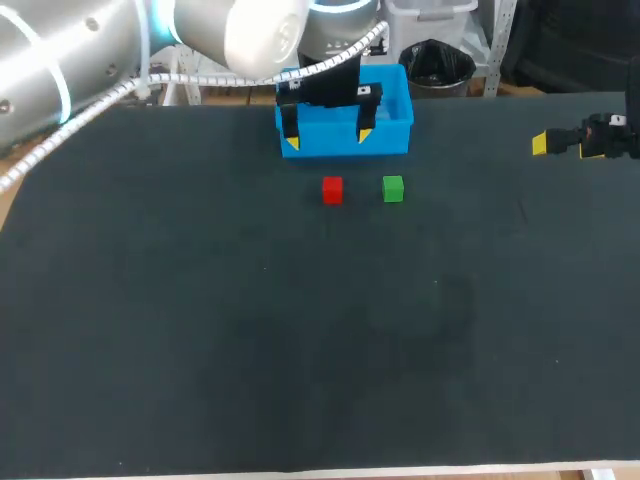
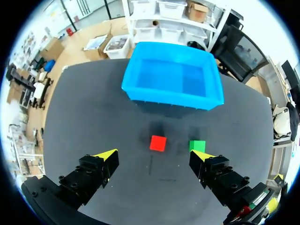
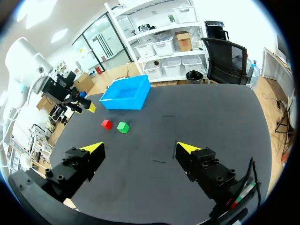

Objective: Use the left arm to pick the red cube and place it into the blue plastic box first, then use the right arm to grasp the green cube and put it into the same blue plastic box after the first action is fully finished.

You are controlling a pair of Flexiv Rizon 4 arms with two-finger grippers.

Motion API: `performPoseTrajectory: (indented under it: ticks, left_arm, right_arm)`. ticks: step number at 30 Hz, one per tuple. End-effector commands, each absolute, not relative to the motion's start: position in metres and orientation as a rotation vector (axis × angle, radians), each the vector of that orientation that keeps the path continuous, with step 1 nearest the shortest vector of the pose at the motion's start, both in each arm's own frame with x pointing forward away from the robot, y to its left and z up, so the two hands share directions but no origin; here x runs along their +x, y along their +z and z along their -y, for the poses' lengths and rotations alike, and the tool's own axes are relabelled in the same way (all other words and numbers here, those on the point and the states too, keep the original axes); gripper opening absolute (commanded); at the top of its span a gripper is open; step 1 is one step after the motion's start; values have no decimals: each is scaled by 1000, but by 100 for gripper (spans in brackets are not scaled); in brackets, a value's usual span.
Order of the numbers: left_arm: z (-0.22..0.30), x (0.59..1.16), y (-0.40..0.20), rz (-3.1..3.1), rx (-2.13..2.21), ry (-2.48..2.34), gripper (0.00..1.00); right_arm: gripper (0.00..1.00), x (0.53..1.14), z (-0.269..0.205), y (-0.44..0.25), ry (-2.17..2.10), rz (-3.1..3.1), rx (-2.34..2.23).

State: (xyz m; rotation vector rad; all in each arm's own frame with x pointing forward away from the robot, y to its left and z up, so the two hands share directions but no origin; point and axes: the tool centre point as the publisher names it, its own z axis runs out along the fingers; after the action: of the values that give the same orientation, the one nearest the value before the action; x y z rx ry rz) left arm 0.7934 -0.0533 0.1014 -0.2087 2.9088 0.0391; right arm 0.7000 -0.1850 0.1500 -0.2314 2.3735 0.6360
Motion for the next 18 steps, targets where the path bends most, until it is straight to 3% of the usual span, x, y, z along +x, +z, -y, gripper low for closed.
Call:
performPoseTrajectory:
  ticks: [1,18]
  left_arm:
    - [55,803,90,-2937,-230,51,100]
    - [50,788,46,-2941,-169,-7,100]
  right_arm:
    - [100,700,185,150,636,-2374,-231]
    - [100,700,185,150,636,-2374,-231]
